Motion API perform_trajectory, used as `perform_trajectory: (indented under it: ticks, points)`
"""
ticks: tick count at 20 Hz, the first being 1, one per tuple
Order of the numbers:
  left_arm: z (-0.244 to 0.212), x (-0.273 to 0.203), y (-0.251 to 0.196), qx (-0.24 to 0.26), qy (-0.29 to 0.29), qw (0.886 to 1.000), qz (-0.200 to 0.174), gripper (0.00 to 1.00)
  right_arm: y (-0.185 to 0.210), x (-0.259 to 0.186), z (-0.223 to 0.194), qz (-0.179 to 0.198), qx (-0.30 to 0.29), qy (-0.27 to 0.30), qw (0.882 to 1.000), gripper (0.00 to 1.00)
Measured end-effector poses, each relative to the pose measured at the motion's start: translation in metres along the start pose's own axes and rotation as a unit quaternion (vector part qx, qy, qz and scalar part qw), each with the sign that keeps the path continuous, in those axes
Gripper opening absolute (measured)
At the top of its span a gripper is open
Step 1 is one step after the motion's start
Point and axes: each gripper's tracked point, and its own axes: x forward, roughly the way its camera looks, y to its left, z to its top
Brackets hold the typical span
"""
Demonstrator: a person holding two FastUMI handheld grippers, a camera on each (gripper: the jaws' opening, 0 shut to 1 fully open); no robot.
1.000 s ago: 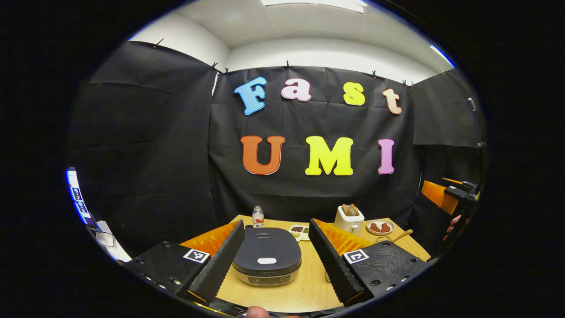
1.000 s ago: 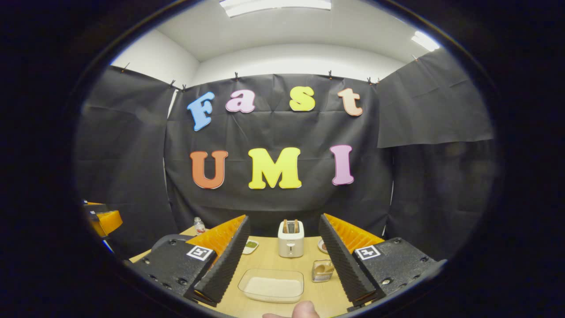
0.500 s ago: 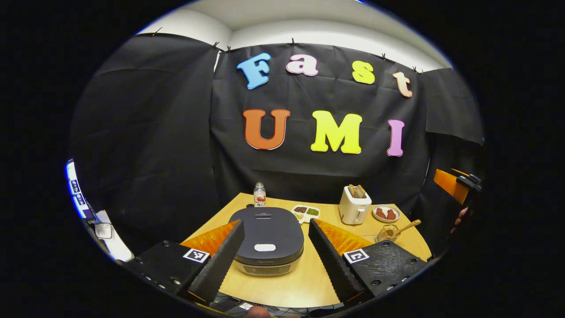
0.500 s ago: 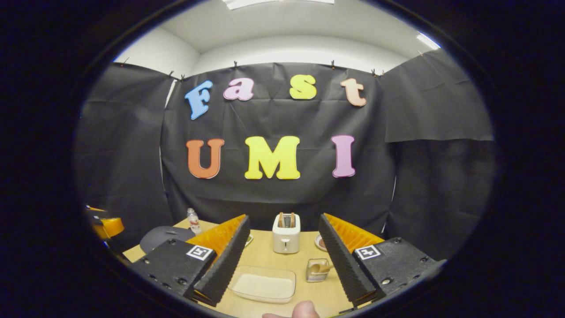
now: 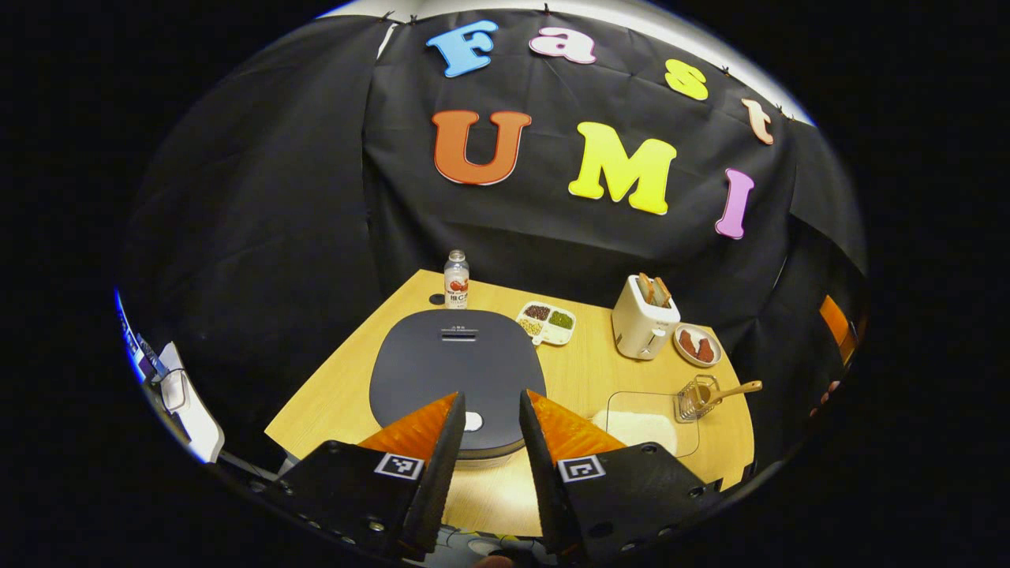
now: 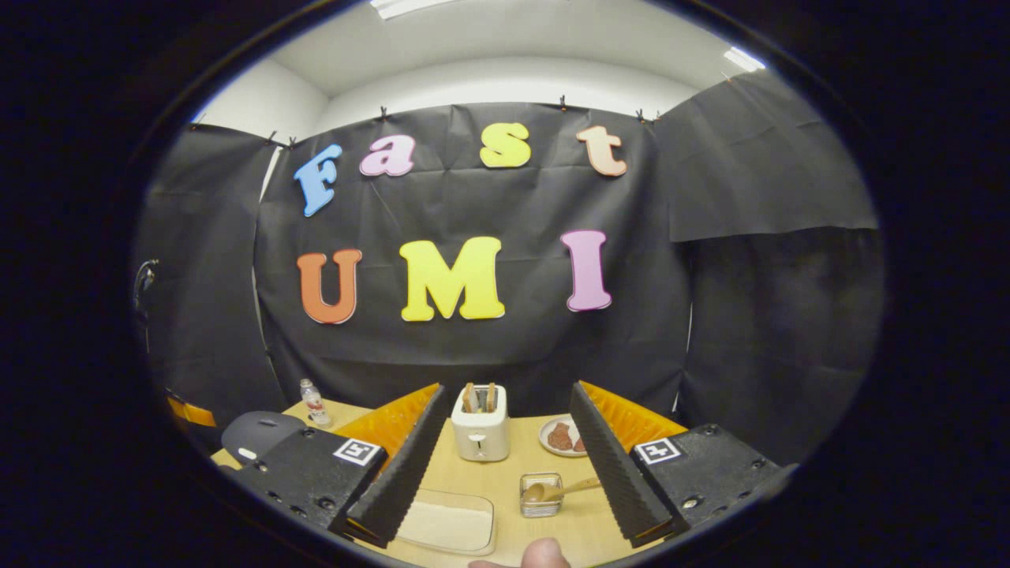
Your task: Close the left gripper, press the button to open the rice cooker; take a wooden spoon from the chopstick holder with the right hand, scoop a spoonful of rice and pour it into the rice cooker, then put the wooden spoon back into the chopstick holder.
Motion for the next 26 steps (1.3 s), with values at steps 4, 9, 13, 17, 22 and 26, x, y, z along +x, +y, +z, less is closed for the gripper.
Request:
perform_trajectory:
  ticks: [4,9,13,17,22,26]
  points:
    - [-0.024,0.02,0.002,0.009,0.069,0.997,-0.013,0.43,-0.01,0.01,-0.003,-0.003,0.004,0.005,1.0,1.0]
    - [-0.041,0.039,0.008,-0.021,0.126,0.992,-0.014,0.05,-0.019,0.016,-0.007,-0.002,0.003,0.005,1.0,1.0]
    - [-0.034,0.056,0.015,-0.052,0.138,0.989,-0.012,0.0,-0.025,0.021,-0.01,0.002,0.002,0.008,1.0,1.0]
    - [-0.035,0.074,0.025,-0.047,0.147,0.988,0.005,0.0,-0.036,0.024,-0.016,-0.001,0.002,0.013,1.0,1.0]
    - [-0.05,0.078,0.033,-0.06,0.166,0.984,0.019,0.0,-0.057,0.025,-0.018,-0.019,0.004,0.014,1.0,1.0]
    - [-0.06,0.08,0.038,-0.102,0.178,0.979,0.021,0.0,-0.062,0.025,-0.021,-0.026,0.009,0.017,0.999,1.0]
